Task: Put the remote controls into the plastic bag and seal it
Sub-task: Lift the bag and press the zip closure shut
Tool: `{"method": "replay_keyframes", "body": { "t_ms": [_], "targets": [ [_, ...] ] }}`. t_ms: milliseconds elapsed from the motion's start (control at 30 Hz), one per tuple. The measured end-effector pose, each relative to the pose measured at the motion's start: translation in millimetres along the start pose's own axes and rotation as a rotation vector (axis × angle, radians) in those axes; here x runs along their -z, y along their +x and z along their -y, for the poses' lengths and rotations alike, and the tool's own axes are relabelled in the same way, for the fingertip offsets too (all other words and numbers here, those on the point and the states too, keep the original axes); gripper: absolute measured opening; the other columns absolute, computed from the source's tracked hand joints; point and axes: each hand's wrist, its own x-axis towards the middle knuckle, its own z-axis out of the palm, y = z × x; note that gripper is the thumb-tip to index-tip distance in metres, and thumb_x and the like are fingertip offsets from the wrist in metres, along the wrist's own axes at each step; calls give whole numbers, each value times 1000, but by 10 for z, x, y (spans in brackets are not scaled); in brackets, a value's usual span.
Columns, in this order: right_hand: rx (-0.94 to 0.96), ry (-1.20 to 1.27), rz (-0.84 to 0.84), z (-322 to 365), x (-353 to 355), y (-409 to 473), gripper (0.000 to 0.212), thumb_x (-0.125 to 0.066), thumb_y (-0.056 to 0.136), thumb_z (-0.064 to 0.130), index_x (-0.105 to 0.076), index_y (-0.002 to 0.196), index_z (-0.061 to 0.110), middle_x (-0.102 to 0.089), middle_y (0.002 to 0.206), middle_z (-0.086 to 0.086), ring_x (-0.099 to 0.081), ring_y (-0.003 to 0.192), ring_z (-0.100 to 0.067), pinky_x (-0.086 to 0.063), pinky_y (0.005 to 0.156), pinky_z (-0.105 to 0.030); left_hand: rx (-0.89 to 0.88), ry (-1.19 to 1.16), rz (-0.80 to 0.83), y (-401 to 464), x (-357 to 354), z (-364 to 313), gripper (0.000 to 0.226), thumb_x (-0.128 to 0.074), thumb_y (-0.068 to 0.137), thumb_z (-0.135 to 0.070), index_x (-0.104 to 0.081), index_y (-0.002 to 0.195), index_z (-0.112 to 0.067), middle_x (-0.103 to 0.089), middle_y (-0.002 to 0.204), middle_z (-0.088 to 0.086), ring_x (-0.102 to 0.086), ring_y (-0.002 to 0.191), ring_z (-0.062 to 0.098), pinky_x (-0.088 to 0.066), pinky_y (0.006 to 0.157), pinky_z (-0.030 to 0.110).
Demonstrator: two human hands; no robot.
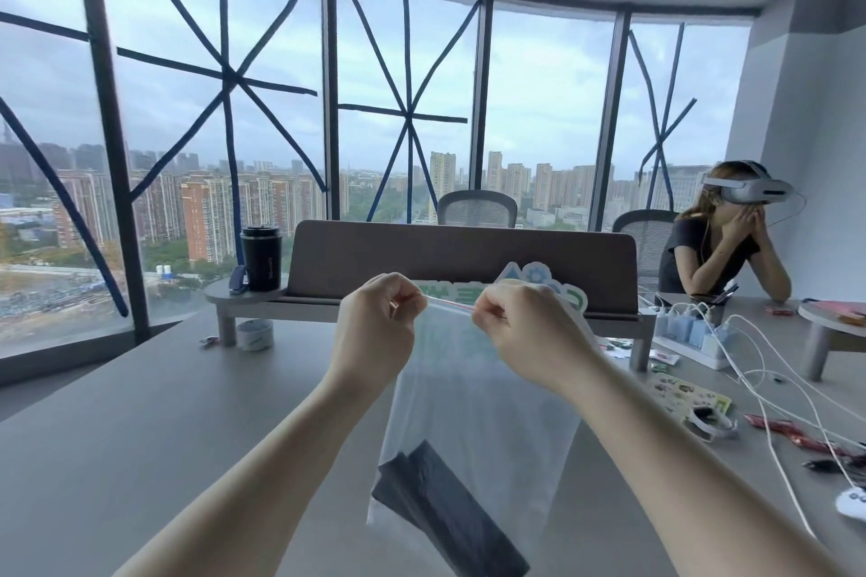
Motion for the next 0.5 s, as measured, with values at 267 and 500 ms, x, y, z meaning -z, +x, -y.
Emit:
{"method": "replay_keyframes", "body": {
  "t_ms": [267,500],
  "targets": [
    [-4,-78,-24,-262,-1,-95,19,-54,94,33,-67,84,22,-68,91,9,-62,86,-22,-40,71,-30,80,19,-110,124,218,265,13,-63,82,-8,-67,70,-12,-60,62,-8,-51,58,4,-37,52,9],
    [29,-75,-12,-261,-52,-108,20,-53,95,34,-63,82,22,-57,83,12,-58,79,-20,-48,73,-34,139,27,-146,120,343,453,13,-62,82,-9,-67,71,-13,-61,63,-6,-53,60,6,-40,56,20]
  ]
}}
